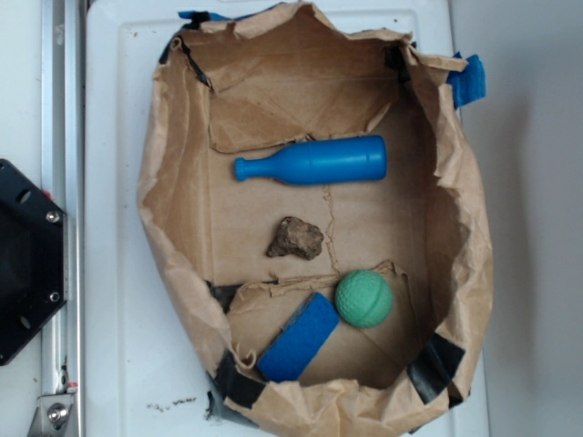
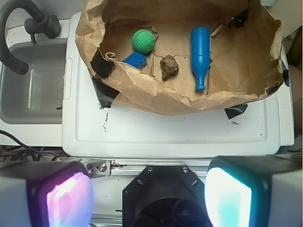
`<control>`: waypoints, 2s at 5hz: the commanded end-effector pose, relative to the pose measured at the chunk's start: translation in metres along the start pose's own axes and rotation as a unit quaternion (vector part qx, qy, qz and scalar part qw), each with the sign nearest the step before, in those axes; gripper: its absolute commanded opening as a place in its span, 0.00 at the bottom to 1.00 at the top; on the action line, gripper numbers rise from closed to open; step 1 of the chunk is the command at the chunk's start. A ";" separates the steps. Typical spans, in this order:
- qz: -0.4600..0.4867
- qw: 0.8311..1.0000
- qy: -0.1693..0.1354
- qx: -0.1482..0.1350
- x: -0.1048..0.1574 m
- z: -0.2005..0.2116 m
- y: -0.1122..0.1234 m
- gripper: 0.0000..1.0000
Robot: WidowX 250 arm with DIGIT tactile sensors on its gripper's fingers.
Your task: Grab the green ball.
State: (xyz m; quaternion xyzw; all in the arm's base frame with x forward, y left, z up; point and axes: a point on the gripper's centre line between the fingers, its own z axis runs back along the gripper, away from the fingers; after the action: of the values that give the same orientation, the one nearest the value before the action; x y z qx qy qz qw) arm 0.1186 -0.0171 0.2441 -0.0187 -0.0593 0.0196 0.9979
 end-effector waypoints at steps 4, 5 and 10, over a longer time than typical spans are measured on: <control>-0.004 1.000 -0.028 0.003 0.087 -0.035 -0.007 1.00; -0.016 0.999 -0.026 -0.036 0.106 -0.047 0.006 1.00; -0.016 0.999 -0.026 -0.036 0.106 -0.047 0.006 1.00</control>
State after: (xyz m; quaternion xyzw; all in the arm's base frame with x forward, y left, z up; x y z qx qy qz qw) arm 0.2231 -0.0096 0.1957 -0.0539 -0.0599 -0.0023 0.9968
